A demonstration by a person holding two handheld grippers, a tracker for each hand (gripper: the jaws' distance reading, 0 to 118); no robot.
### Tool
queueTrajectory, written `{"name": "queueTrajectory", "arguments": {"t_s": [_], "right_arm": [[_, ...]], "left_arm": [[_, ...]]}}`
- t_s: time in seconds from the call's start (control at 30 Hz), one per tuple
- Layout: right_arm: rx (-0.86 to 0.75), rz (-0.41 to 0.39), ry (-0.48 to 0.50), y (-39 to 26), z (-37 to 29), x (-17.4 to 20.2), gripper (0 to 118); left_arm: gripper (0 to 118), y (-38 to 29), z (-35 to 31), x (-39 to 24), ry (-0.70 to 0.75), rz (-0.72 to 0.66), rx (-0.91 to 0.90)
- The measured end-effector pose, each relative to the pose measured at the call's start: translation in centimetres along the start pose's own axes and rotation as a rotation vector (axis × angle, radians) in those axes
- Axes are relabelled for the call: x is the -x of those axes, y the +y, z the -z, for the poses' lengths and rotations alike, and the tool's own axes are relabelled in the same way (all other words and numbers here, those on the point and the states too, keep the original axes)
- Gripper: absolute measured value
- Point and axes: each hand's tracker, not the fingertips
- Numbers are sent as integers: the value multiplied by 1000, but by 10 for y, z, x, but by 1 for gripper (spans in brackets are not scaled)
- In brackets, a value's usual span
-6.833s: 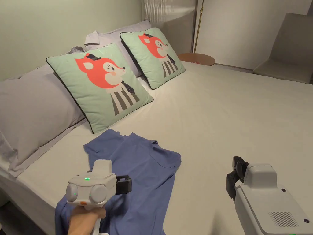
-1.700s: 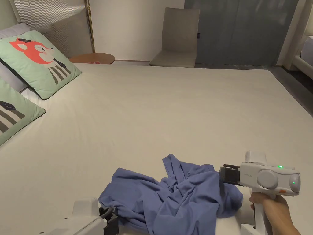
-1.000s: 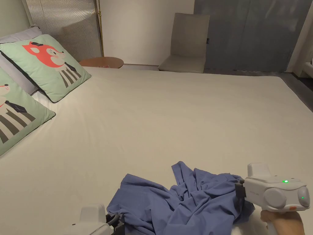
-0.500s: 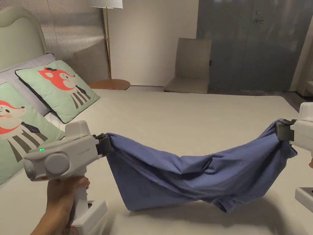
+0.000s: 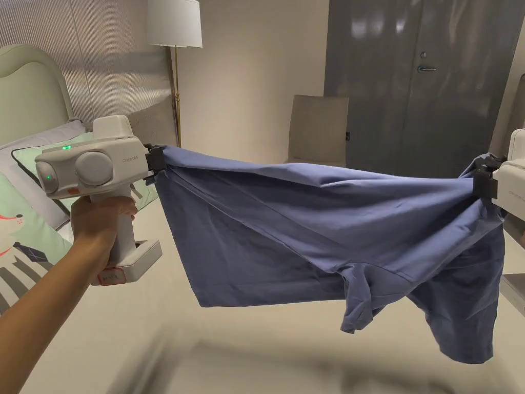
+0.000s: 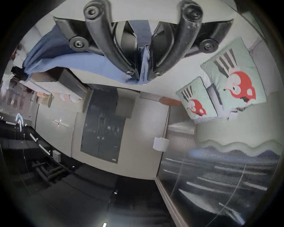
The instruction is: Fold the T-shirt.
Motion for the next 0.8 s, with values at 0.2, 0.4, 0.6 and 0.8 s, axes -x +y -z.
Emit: {"name": "queueTrajectory", "arguments": {"t_s": [0.2,0.4,0.6,0.8], "right_arm": [[24,15,11,-37,22,11,9],[150,34,56,-96,27,32,9],[288,86,71,-178,15,43,9],[447,137,71,-251,-49,58,9]], "left_arm": [[7,-35,35,3,80,74,34],[7,-104,51,29,143,94,168],[7,-188,31,56,169,133,310],[7,-270,-25,78,177,119,457]]}}
